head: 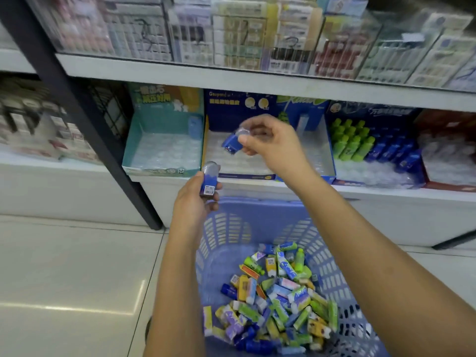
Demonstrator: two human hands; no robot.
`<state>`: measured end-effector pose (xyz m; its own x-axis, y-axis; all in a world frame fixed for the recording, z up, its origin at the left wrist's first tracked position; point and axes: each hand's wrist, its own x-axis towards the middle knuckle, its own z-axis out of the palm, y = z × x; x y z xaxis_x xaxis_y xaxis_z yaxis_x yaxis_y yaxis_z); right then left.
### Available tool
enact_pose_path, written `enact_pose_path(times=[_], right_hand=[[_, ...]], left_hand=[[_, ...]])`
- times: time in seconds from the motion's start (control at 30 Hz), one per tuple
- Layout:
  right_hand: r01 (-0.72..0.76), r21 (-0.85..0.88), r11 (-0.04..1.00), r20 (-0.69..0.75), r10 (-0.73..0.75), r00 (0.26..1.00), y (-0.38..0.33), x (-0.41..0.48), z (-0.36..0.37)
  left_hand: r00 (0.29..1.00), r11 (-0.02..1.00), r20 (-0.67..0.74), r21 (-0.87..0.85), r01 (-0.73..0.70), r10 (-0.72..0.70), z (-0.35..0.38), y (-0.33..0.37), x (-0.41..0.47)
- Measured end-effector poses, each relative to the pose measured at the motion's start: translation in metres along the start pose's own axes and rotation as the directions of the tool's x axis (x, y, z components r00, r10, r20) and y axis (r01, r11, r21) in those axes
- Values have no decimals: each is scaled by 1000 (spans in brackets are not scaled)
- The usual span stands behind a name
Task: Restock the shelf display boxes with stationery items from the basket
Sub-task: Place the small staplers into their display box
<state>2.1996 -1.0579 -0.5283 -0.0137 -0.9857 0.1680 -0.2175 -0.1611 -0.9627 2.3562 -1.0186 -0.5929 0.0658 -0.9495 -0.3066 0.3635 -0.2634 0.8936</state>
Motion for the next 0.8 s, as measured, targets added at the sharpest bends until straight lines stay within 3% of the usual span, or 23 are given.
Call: enact_pose_path(times=[0.1, 0.17, 0.3, 0.5, 0.67, 0.73, 0.8], right_hand=[[0, -67, 998, -84, -6, 996, 8, 31, 24], [29, -211, 977, -169, -66, 983, 20, 47, 29], [45, -433, 900, -179, -134, 975, 37, 73, 26], [75, -794, 603, -27, -158, 987, 42, 90, -7], [42, -942, 333, 22, -61, 998, 42, 88, -30], [46, -962, 271, 45, -11, 999, 38, 93, -30], [7, -956, 293, 35, 90, 995, 32, 98, -29]], left_hand=[[994, 986, -5, 122, -110, 111, -16, 7, 5], [984, 968, 24, 180, -177, 176, -22, 10, 10], [963, 930, 89, 251, -270, 256, -15, 13, 18], [888, 702, 179, 554, -447, 424, 12, 3, 27], [874, 605, 249, 642, -471, 417, 18, -14, 34], [874, 605, 242, 643, -469, 421, 17, -17, 34], [877, 614, 233, 639, -464, 420, 16, -17, 35]])
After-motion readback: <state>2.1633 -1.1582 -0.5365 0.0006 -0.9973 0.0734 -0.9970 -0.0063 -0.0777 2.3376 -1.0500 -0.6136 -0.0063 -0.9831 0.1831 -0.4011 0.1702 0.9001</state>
